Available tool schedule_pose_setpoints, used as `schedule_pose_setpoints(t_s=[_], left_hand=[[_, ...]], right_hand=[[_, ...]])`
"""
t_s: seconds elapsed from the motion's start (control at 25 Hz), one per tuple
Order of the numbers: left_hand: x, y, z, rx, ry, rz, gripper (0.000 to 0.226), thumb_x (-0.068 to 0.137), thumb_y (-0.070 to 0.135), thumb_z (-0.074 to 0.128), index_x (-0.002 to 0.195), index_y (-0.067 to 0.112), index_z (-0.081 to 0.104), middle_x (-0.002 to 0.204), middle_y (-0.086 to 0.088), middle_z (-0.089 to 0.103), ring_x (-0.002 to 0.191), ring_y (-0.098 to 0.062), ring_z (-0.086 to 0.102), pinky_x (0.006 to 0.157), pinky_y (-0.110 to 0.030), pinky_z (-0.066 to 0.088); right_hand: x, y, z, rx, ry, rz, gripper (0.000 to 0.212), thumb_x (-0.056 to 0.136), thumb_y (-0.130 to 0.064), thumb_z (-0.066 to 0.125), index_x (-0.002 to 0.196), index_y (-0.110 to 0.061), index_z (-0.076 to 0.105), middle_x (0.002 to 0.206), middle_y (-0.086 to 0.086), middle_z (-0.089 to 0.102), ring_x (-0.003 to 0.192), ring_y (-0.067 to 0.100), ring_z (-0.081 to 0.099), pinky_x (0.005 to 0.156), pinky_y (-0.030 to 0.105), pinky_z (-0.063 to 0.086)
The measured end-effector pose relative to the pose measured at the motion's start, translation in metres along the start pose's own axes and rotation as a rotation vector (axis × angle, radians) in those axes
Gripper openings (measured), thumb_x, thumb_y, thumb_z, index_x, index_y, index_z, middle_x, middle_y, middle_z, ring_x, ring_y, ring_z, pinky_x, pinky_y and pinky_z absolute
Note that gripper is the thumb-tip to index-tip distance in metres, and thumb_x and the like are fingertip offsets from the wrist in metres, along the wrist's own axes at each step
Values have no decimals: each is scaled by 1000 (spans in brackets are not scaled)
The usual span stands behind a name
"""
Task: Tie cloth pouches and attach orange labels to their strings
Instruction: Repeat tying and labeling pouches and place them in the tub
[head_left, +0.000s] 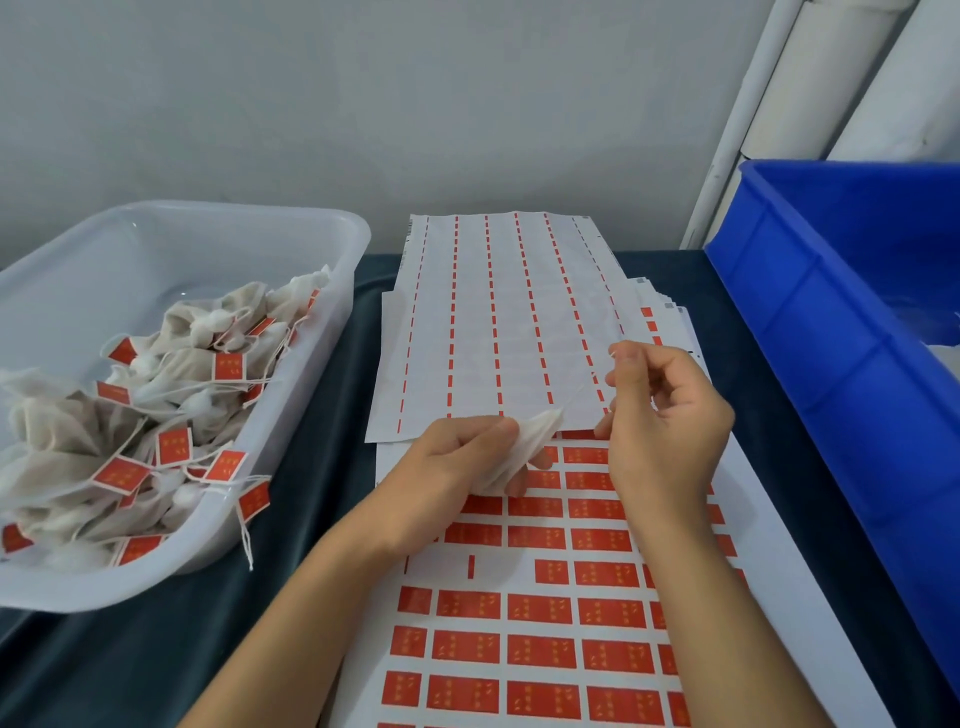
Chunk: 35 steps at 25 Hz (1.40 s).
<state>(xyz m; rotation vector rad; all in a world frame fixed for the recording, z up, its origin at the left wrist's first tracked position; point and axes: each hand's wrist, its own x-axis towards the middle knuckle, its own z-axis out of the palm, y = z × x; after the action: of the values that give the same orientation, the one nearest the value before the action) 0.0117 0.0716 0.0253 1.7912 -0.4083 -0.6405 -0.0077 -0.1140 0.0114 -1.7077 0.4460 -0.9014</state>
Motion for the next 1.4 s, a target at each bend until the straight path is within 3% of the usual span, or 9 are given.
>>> schedule_pose_setpoints(t_s=[0.2, 0.36, 0.52, 0.6, 0.68, 0.88, 0.96, 1.08, 1.4], left_hand=[[1, -3, 2, 83, -44, 41, 44, 104, 56, 45, 90, 22, 68, 92, -1, 74, 86, -25, 75, 83, -34, 61], [4, -8, -6, -371, -32, 171, 35, 105, 44, 49, 98, 15, 68, 97, -9, 63, 95, -25, 65, 96, -40, 56], [9, -9, -11, -724, 52, 230, 34, 107, 45, 49, 127, 28, 70, 101, -3, 65, 99, -18, 66, 95, -39, 56], [12, -11, -11, -619, 187, 202, 34, 108, 49, 49, 133, 37, 69, 100, -2, 66, 98, -19, 69, 97, -42, 59], [12, -11, -8, -387, 320, 162, 31, 107, 51, 51, 126, 41, 73, 98, -1, 69, 94, -22, 75, 92, -46, 63], [12, -8, 2, 31, 314, 224, 39, 110, 41, 51, 94, 10, 70, 85, -15, 71, 78, -35, 72, 72, -43, 61], [11, -8, 4, 92, 247, 240, 37, 106, 41, 54, 90, 11, 69, 83, -13, 70, 77, -35, 69, 71, -44, 59], [9, -9, 7, 131, 204, 257, 19, 103, 33, 62, 88, 24, 71, 78, 2, 71, 67, -16, 69, 60, -27, 55], [12, -15, 15, 237, 386, 236, 18, 103, 40, 59, 91, 29, 68, 83, 6, 71, 74, -18, 69, 63, -39, 58]], right_hand=[[-1, 2, 0, -25, 5, -6, 11, 98, -48, 61, 90, -43, 65, 93, -28, 69, 79, 7, 71, 63, 18, 56], [-3, 3, 2, -62, -92, -43, 14, 99, -44, 60, 88, -38, 64, 91, -30, 67, 87, -4, 67, 62, 6, 51], [-13, 1, 7, -148, -323, -270, 10, 98, -34, 64, 93, -27, 68, 86, -24, 65, 91, -2, 64, 70, 4, 48], [-19, 0, 10, -171, -427, -418, 7, 98, -26, 66, 93, -22, 69, 89, -19, 65, 88, 1, 63, 71, 6, 48], [-23, -3, 10, -151, -480, -489, 9, 99, -24, 65, 94, -19, 70, 91, -14, 66, 88, 4, 63, 73, 7, 49], [-22, -5, 9, -81, -430, -536, 13, 99, -21, 64, 97, -10, 72, 95, -4, 69, 88, 6, 65, 74, 11, 51], [-20, -5, 8, -79, -411, -484, 15, 100, -22, 62, 100, -10, 72, 98, -4, 71, 91, 7, 67, 74, 14, 55], [-21, -5, 9, -44, -475, -262, 19, 101, -33, 59, 104, -20, 71, 99, -13, 72, 94, 4, 69, 71, 19, 60], [-21, -5, 10, -19, -476, -151, 8, 100, -33, 62, 98, -31, 69, 89, -20, 70, 90, 1, 68, 70, 11, 55]])
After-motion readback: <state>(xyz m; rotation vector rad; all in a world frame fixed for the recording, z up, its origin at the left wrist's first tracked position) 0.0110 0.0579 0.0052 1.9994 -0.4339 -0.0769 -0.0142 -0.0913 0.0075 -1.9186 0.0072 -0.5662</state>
